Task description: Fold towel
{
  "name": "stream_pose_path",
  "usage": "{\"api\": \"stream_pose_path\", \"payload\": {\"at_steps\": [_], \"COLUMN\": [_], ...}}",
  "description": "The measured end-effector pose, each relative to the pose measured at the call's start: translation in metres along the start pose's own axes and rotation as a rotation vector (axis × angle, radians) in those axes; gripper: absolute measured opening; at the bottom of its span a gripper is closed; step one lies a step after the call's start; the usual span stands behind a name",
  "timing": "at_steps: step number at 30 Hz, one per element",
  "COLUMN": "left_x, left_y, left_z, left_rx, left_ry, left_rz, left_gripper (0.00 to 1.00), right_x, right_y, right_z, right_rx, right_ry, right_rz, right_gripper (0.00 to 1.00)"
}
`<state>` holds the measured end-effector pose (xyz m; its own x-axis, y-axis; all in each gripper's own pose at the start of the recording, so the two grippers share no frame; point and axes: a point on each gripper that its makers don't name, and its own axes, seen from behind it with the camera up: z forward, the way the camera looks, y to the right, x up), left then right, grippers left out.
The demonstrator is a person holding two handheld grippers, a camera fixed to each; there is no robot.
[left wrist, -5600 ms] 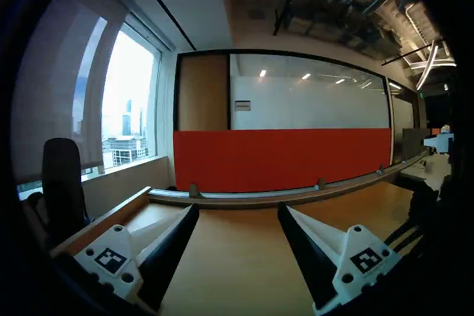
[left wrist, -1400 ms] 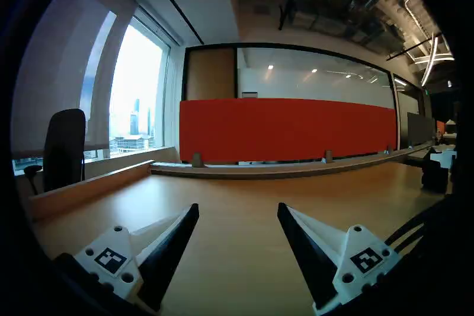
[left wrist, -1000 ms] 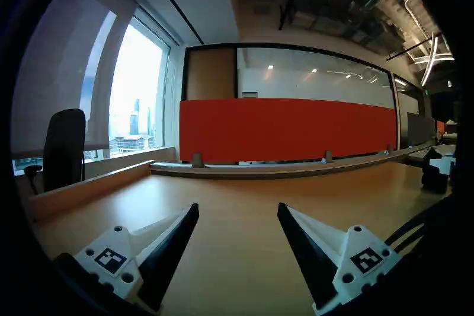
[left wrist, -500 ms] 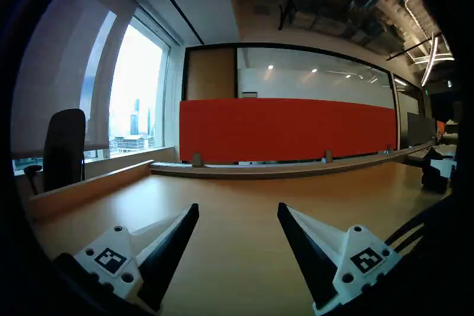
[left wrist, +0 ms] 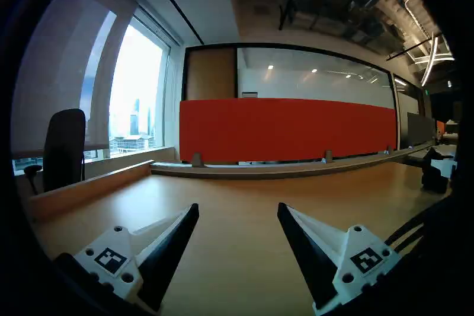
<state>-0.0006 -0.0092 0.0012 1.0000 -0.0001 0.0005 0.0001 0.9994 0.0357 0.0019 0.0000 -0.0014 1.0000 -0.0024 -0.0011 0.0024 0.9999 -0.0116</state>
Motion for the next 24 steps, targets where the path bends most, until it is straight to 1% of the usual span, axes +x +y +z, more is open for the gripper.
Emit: {"api": "stream_pose_path", "payload": {"at_steps": [24], "left_x": [-0.0001], "left_y": [-0.0001], "left_z": [0.0002], "left_rx": [0.0], "left_ry": [0.0], "left_rz": [0.0], "left_gripper": [0.99], "right_x": [-0.0015], "right_y": [-0.0007], "right_z": [0.0011], "right_rx": [0.008], "right_ry": [-0.002], "right_rz": [0.002], "right_gripper": [1.0]}}
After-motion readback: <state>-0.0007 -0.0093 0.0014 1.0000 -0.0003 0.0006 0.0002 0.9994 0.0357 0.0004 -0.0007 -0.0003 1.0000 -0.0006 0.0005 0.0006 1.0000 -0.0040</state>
